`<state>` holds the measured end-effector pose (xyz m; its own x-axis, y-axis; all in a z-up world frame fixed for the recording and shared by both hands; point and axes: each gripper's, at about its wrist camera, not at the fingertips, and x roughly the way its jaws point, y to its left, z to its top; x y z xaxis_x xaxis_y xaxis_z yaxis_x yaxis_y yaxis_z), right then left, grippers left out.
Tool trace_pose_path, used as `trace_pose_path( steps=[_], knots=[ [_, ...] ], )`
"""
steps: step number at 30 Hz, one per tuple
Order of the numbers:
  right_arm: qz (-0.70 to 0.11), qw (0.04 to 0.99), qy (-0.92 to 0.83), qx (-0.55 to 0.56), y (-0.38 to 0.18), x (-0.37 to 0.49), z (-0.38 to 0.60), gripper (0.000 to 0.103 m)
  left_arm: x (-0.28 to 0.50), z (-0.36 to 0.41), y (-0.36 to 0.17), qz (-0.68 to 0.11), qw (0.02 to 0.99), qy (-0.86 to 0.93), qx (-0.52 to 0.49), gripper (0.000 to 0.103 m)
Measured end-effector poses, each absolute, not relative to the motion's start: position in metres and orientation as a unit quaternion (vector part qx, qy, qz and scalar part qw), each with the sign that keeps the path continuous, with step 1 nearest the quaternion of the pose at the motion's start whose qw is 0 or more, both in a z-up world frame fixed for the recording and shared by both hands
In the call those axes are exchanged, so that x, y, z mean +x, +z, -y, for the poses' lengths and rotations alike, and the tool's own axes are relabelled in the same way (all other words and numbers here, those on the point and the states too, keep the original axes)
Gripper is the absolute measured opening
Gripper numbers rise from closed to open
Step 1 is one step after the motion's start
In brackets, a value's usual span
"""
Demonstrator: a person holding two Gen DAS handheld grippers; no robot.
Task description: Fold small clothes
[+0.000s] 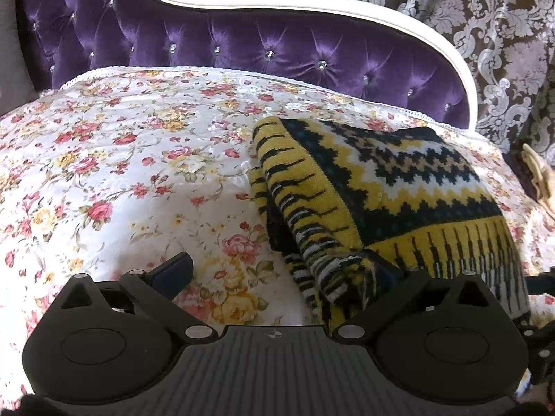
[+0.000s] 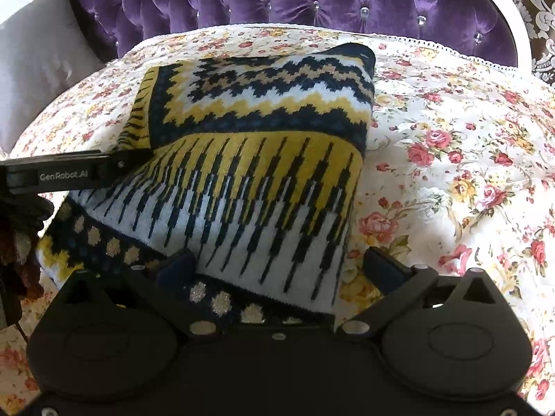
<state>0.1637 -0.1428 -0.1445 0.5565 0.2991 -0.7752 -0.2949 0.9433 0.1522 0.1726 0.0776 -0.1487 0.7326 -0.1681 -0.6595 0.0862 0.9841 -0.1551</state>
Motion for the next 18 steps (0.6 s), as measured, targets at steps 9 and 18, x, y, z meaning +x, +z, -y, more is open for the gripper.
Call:
trace_pose_path(
  steps=[9, 18],
  knots=[
    [-0.419, 0.88, 0.193, 0.112, -0.144, 0.157, 0.183, 0.102, 0.158, -0.077, -0.139, -0.353, 0.932, -0.072, -0.031, 0.103],
    [-0.385, 0.884, 0.168, 0.205, -0.145, 0.147, 0.219, 0.102, 0.133, -0.075, -0.147, -0.361, 0.929, -0.081, 0.011, 0.103]
  ],
)
